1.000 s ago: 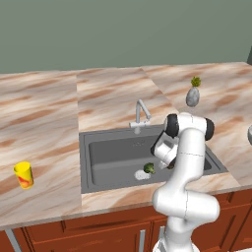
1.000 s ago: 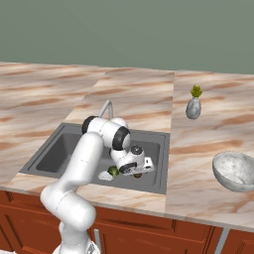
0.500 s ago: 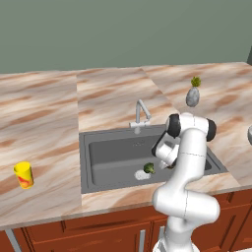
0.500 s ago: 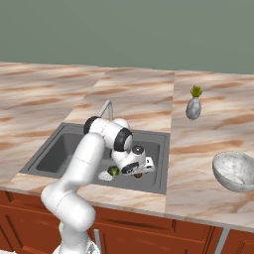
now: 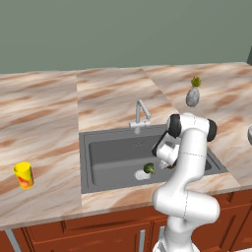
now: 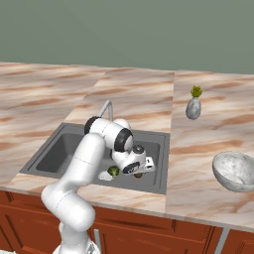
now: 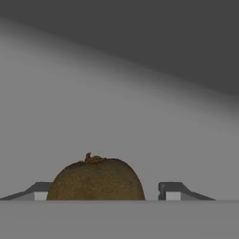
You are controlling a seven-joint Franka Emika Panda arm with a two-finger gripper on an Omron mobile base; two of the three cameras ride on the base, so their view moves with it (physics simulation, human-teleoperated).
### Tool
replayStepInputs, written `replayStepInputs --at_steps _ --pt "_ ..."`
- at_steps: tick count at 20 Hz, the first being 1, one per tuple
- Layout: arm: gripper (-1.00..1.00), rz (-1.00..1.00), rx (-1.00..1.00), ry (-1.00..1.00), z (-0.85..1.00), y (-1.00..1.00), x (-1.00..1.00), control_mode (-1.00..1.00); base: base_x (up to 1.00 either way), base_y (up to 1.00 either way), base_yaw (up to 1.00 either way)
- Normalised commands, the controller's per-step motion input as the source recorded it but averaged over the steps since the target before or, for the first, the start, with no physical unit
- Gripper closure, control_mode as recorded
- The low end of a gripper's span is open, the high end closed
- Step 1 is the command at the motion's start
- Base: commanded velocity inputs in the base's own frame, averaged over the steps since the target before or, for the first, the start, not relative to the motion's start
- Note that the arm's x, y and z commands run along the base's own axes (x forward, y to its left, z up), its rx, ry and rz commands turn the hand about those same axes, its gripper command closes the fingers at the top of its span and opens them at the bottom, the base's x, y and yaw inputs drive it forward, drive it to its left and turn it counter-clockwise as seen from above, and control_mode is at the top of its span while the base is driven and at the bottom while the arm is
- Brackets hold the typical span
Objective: Remove the kiwi and broccoli from the sink. Then move the bowl and cup from the counter to the sink for washing.
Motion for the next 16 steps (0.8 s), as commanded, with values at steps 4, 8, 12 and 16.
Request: replayStepInputs --at_steps 4,8,12,16 --pt "1.00 0.00 0.00 0.00 -0.09 -0.01 0.00 -1.00 0.00 0.00 0.00" --pt "1.00 0.00 0.00 0.00 -0.05 -0.02 0.00 -1.00 0.00 0.00 0.00" --pt "1.00 -0.04 0.00 0.00 0.06 -0.05 -0.11 -1.00 0.00 0.00 0.00" --pt "1.00 -0.08 0.00 0.00 0.24 -0.08 -0.17 -1.00 0.00 0.00 0.00"
